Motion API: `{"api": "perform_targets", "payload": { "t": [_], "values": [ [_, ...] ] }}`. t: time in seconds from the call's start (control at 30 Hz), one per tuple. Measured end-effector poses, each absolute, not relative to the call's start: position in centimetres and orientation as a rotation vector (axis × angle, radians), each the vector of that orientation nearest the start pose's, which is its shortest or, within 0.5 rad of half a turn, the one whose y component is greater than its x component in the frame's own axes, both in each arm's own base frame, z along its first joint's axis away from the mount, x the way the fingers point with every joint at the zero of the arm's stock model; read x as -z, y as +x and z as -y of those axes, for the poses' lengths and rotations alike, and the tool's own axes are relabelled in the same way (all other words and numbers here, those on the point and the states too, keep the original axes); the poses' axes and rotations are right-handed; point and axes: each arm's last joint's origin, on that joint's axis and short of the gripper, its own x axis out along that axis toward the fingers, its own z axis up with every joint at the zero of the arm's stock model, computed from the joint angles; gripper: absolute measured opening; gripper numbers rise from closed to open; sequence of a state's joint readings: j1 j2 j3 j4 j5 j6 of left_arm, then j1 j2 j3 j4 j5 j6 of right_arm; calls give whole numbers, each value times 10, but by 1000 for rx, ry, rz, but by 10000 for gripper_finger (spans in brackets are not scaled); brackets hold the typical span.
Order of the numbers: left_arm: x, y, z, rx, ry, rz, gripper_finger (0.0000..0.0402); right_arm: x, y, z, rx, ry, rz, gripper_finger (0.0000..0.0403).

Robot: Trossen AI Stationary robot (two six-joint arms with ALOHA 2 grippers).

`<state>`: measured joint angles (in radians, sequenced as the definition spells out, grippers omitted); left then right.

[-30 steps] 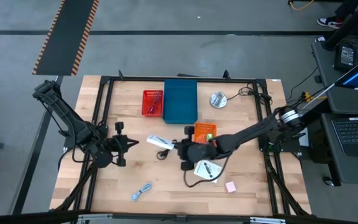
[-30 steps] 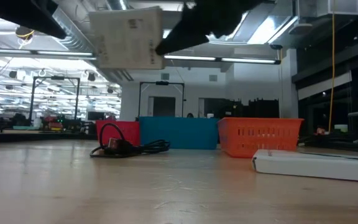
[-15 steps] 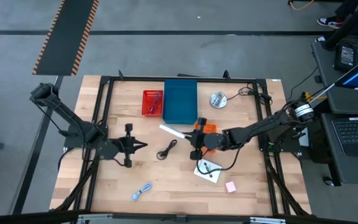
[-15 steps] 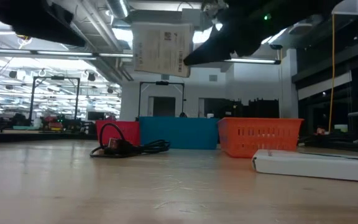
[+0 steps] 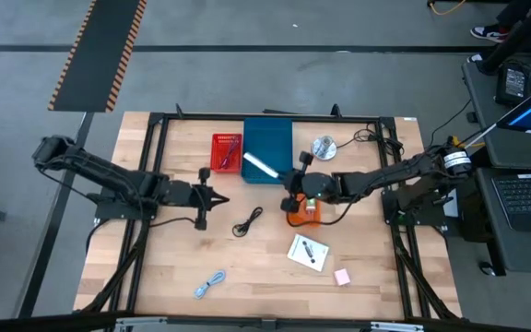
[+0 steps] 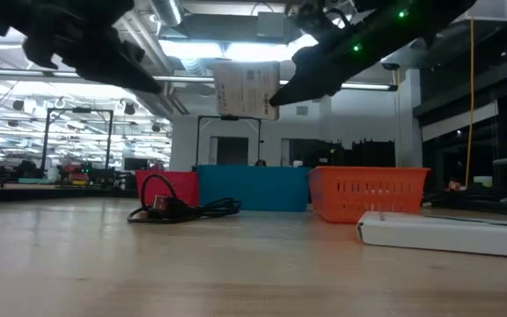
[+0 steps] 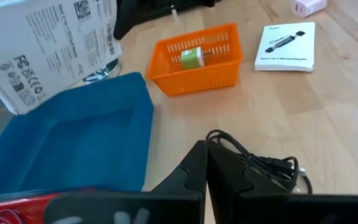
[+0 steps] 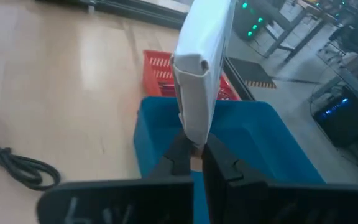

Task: Pick and place items into bin
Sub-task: Put the left card reader box into the blue bin

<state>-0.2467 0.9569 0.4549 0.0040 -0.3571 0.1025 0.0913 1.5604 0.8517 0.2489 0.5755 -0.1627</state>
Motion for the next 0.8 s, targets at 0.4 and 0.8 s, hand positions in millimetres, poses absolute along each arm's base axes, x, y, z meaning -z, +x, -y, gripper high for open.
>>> {"api": "perform_targets", "payload": {
  "t": [0.4,0.8],
  "values": [
    [-209,193,29,-117,233,-487,2,-237,331,21,527,-311,-681,0],
    [-209,193,29,-107,302,-492,2,-270,338,56,597,-322,-847,0]
  ]
}}
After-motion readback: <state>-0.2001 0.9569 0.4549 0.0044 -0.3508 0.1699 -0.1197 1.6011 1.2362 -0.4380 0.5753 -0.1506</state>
